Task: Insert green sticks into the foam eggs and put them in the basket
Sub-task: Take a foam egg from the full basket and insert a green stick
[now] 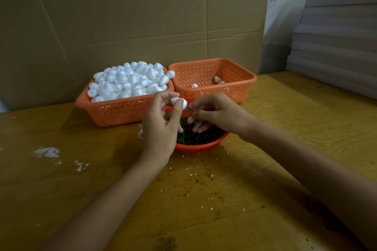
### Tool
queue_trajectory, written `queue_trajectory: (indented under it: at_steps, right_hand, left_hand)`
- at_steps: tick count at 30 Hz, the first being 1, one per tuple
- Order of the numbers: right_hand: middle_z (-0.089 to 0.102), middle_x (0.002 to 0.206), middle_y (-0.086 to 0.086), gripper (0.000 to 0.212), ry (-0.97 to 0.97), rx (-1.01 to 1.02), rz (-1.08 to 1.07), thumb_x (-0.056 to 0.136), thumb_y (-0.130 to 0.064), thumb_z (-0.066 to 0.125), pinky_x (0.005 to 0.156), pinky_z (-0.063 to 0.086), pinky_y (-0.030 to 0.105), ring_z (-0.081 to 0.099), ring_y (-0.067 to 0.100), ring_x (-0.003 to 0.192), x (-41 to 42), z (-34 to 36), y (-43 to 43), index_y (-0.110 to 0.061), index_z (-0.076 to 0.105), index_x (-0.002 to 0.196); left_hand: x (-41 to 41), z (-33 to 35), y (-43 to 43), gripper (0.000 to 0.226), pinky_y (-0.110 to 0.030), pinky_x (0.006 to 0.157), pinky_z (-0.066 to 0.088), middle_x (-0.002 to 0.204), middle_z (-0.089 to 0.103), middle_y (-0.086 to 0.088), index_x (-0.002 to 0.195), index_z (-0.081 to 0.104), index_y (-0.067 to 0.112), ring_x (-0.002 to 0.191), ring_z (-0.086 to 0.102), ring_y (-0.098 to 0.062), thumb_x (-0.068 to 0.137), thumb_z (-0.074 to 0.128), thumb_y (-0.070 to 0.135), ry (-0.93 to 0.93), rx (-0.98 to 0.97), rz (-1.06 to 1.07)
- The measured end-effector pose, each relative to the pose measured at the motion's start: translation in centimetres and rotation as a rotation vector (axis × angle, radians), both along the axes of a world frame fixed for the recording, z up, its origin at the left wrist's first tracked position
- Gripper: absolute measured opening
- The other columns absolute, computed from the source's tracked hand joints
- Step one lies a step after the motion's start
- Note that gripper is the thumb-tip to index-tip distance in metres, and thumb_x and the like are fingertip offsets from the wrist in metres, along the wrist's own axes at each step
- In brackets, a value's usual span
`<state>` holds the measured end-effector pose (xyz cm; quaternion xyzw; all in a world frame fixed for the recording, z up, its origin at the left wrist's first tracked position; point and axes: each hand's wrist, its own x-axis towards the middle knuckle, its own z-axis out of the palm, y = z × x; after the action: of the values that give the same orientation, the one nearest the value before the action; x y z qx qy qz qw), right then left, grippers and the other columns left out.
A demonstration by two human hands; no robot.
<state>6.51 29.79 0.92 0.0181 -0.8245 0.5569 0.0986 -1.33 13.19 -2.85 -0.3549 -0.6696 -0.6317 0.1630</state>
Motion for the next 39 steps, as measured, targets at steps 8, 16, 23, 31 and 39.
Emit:
queue_trajectory:
  at_steps: [8, 16, 23, 31, 39]
  right_hand:
    - [0.08, 0.101, 0.006, 0.017, 0.016, -0.14, -0.017, 0.106, -0.01, 0.054, 0.071, 0.066, 0.032, 0.079, 0.029, 0.088, 0.4, 0.5, -0.2, 0.002, 0.052, 0.118]
    - [0.079, 0.093, 0.013, 0.016, 0.097, -0.124, -0.077, 0.098, -0.009, 0.068, 0.066, 0.065, 0.029, 0.077, 0.025, 0.079, 0.3, 0.2, -0.2, 0.003, 0.069, 0.108]
    - [0.077, 0.09, 0.007, 0.013, 0.119, -0.129, -0.098, 0.097, -0.008, 0.069, 0.066, 0.06, 0.022, 0.071, 0.015, 0.077, 0.3, 0.3, 0.2, -0.009, 0.078, 0.106]
    - [0.078, 0.108, 0.013, 0.025, 0.044, -0.215, -0.019, 0.104, -0.003, 0.055, 0.075, 0.063, 0.024, 0.077, 0.023, 0.094, 0.6, 0.8, 0.2, -0.003, 0.071, 0.123]
    - [0.078, 0.109, 0.015, 0.018, 0.017, -0.286, 0.016, 0.11, -0.012, 0.047, 0.076, 0.064, 0.032, 0.077, 0.032, 0.094, 0.8, 1.2, 0.2, 0.0, 0.052, 0.121]
  left_hand:
    - [0.0, 0.0, 0.1, 0.014, -0.027, 0.053, 0.051, 0.104, 0.074, 0.007, 0.115, 0.061, 0.017, 0.055, 0.065, -0.015, 0.104, 0.065, 0.025, 0.004, -0.022, -0.002]
    - [0.2, 0.1, 0.1, 0.018, -0.03, 0.054, 0.052, 0.106, 0.075, 0.008, 0.114, 0.06, 0.018, 0.054, 0.065, -0.015, 0.102, 0.068, 0.028, -0.032, 0.002, -0.006]
    - [0.3, 0.2, 0.2, 0.015, -0.016, 0.053, 0.046, 0.103, 0.076, 0.004, 0.11, 0.058, 0.017, 0.069, 0.075, -0.016, 0.102, 0.068, 0.024, -0.064, 0.036, -0.043]
    - [0.3, 0.2, 0.3, 0.011, -0.02, 0.053, 0.048, 0.102, 0.077, 0.003, 0.108, 0.058, 0.021, 0.082, 0.077, -0.016, 0.102, 0.068, 0.02, -0.069, 0.049, -0.053]
    - [0.1, 0.1, 0.2, 0.015, -0.028, 0.05, 0.053, 0.105, 0.077, 0.001, 0.118, 0.062, 0.014, 0.084, 0.077, -0.016, 0.104, 0.065, 0.021, -0.05, 0.03, -0.028]
